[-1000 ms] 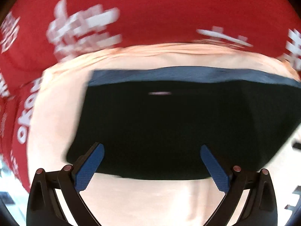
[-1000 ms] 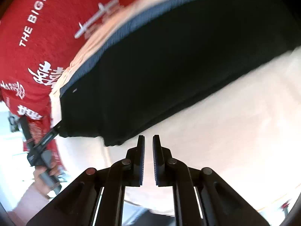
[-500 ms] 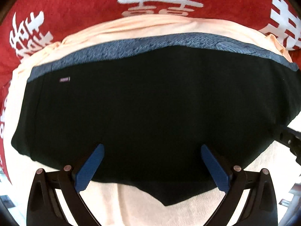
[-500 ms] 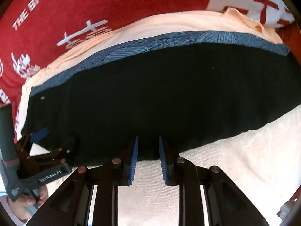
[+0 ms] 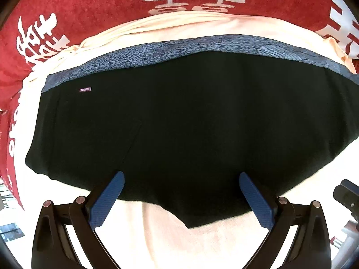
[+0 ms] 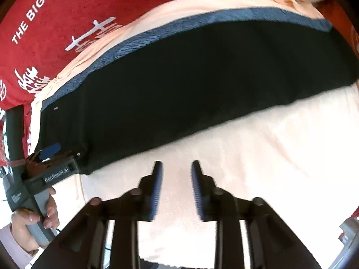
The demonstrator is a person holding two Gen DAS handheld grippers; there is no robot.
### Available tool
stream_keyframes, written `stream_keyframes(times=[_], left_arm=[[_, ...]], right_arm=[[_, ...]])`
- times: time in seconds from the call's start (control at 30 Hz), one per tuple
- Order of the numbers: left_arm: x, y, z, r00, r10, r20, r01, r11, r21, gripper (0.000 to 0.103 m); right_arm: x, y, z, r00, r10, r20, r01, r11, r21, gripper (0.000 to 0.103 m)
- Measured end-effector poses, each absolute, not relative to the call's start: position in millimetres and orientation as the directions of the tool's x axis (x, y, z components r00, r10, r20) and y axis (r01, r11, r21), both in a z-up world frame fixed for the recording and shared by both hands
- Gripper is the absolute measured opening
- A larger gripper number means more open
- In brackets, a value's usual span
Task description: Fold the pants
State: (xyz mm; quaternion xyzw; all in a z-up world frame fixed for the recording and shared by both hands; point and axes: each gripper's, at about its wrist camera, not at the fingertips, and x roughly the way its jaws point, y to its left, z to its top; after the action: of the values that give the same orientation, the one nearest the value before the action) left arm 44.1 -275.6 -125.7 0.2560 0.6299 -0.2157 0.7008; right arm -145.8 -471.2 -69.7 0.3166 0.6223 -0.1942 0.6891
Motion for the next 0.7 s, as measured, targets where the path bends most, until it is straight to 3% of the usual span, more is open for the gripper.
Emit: stream_keyframes(times=[0.07, 0.27, 0.7], left_arm=[[37.7, -270.9, -125.0, 0.116, 0.029, -0.993, 0.636, 0.766, 0.097, 0.103], [17.9, -287.7, -110.1, 0.123, 0.034, -0.992, 0.666, 0.738, 0.108, 0.103], [-26.3, -342.6, -104.2, 0.104, 0.028, -0.994, 0.719, 0.689, 0.094, 0.103]], right_arm=[[-153.8, -473.8, -66.7, 0.148, 0.127, -0.981, 0.674, 0.713, 0.194, 0.049], [-171.1, -481.1, -62.1, 0.148, 0.142, -0.979, 0.703, 0.681, 0.205, 0.058], [-207.8, -505.5, -60.7, 0.158, 0.166, -0.973, 0.745, 0.627, 0.228, 0.062]])
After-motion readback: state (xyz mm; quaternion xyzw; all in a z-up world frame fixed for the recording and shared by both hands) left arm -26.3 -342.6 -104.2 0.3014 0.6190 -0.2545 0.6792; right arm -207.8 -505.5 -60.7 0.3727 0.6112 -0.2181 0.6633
